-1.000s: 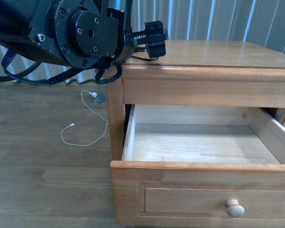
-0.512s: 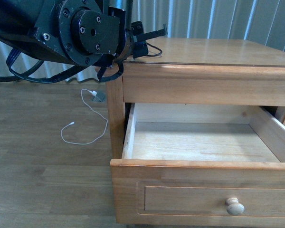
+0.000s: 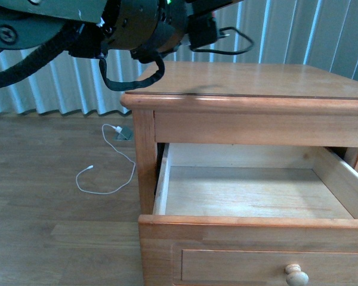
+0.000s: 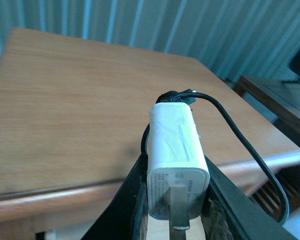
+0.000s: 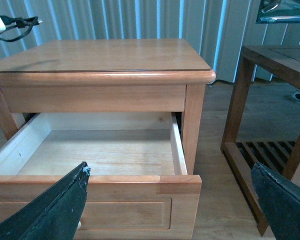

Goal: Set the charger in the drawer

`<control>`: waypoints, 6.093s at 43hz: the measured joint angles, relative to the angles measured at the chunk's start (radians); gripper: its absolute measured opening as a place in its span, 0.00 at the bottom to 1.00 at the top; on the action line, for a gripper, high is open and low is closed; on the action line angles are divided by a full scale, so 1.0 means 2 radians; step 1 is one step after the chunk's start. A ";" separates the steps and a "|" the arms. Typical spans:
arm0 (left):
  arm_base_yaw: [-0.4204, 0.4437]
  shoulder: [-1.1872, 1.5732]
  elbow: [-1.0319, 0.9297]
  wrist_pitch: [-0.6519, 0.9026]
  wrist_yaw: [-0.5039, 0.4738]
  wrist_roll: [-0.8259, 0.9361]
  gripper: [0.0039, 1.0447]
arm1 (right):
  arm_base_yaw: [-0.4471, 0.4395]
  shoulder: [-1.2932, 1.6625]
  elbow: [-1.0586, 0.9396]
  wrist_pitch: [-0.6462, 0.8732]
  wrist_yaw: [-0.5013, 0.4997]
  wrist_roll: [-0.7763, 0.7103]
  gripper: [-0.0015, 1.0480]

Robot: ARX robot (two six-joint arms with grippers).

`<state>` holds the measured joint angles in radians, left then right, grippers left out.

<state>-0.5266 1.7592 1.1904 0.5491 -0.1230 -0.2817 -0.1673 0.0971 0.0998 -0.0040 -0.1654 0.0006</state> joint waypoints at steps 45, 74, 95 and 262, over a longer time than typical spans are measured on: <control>-0.043 0.145 0.038 -0.034 0.032 0.097 0.72 | 0.000 0.000 0.000 0.000 0.000 0.000 0.92; 0.062 -0.231 -0.225 -0.005 -0.180 0.084 0.94 | 0.000 0.000 0.000 0.000 0.000 0.000 0.92; 0.116 -0.444 -0.347 -0.092 -0.217 0.044 0.94 | 0.000 0.000 0.000 0.000 0.001 0.000 0.92; 0.262 -0.877 -0.590 -0.274 0.061 0.138 0.94 | 0.204 0.975 0.416 0.372 0.114 -0.014 0.92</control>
<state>-0.0025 0.0044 0.0113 0.0006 -0.0002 -0.0048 0.2413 2.0476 0.9318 0.7403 0.0635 -0.0269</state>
